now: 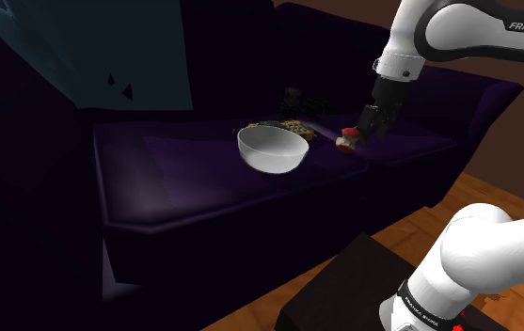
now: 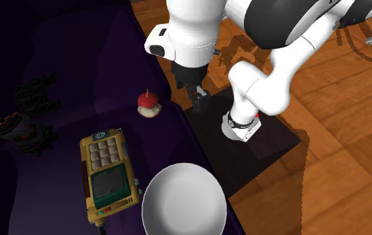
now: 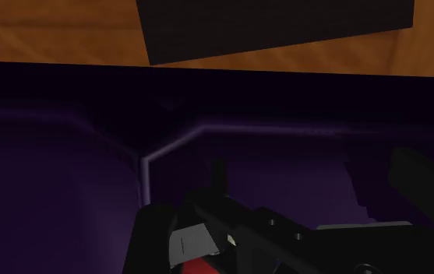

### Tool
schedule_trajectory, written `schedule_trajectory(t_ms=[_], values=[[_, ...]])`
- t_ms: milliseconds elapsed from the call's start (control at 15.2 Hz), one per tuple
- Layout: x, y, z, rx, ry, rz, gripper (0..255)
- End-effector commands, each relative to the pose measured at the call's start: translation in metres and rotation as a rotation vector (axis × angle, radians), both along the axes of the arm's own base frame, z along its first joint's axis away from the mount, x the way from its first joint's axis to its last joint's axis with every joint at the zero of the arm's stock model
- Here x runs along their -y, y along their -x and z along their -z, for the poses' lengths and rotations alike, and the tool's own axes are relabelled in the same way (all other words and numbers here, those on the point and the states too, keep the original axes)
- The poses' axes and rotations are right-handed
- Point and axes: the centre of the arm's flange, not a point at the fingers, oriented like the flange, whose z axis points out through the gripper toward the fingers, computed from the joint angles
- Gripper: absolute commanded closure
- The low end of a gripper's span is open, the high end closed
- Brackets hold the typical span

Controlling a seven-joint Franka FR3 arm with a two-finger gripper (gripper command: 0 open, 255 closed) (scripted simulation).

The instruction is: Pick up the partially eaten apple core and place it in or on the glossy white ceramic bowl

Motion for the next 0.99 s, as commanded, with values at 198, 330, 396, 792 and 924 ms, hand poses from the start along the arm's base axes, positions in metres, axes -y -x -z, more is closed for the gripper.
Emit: schedule_trajectory(t_ms=[198, 330, 396, 792, 924], values=[[0.031, -0.040, -0.006, -0.067, -0.040, -0.038, 0], [0.050, -0.068, -0.007, -0.112, -0.066, -0.064, 0], [0.060, -0.082, -0.008, -0.134, -0.079, -0.077, 0], [0.104, -0.152, 0.003, -0.245, -0.145, -0.140, 0], [0.104, -0.149, 0.013, -0.245, -0.145, -0.140, 0]])
